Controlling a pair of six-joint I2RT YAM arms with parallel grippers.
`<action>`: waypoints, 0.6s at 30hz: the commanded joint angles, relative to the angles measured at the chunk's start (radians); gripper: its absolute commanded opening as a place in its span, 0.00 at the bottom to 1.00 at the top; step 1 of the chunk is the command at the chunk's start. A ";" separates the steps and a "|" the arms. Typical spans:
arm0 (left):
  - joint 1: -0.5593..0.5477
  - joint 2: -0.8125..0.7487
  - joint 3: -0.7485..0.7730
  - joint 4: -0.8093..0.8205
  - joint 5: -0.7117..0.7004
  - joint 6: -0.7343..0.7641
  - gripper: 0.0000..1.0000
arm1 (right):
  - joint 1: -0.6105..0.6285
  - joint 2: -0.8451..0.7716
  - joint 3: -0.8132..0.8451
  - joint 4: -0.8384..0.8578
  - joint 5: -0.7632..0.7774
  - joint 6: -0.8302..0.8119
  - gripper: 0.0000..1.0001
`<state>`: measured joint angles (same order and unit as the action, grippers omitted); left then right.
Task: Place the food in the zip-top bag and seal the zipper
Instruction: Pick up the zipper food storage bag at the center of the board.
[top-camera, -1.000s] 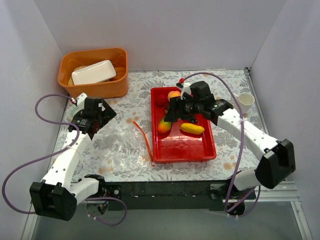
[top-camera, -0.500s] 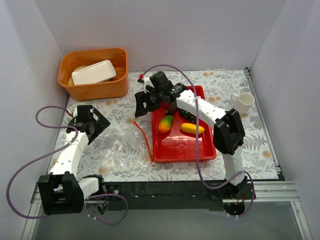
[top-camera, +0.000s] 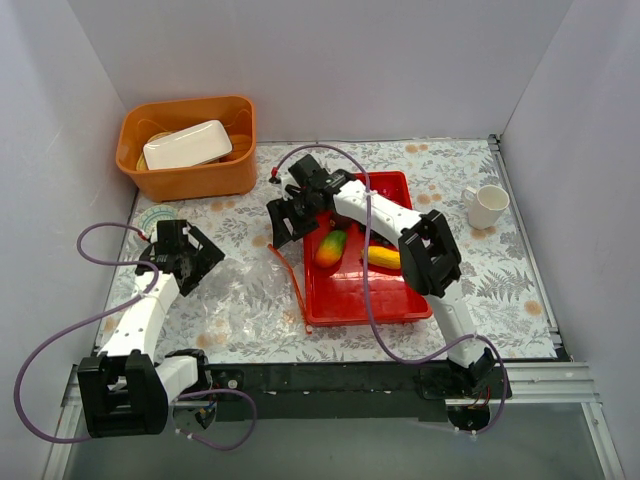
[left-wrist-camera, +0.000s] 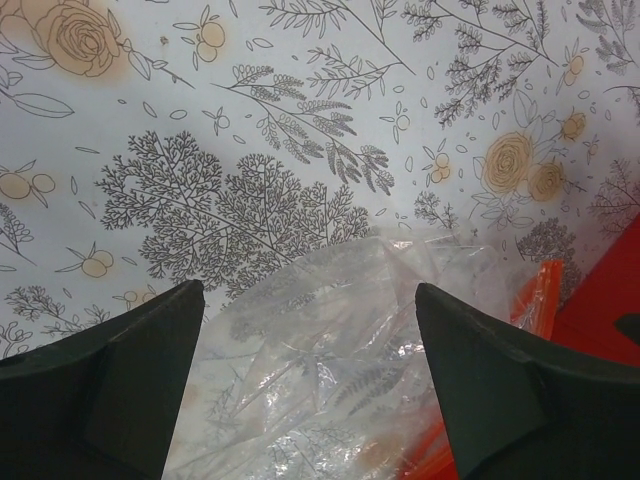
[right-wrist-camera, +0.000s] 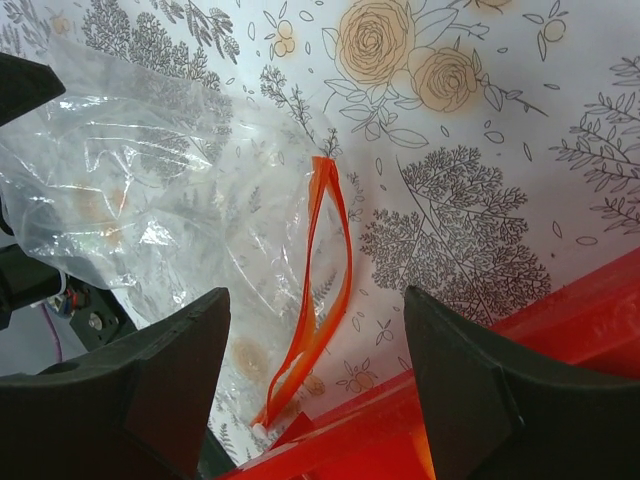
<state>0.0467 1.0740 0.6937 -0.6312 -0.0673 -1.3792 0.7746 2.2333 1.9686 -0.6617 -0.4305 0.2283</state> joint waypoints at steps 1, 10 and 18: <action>0.002 0.007 -0.017 0.033 0.026 -0.014 0.84 | 0.005 0.048 0.107 -0.071 -0.024 -0.037 0.78; 0.005 0.018 -0.028 0.051 0.014 -0.015 0.74 | 0.006 0.124 0.161 -0.151 -0.057 -0.073 0.78; 0.004 0.032 -0.031 0.068 0.021 -0.018 0.59 | 0.022 0.178 0.219 -0.196 -0.103 -0.096 0.72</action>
<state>0.0467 1.1061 0.6662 -0.5804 -0.0586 -1.3956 0.7860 2.3569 2.1296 -0.7757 -0.5087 0.1665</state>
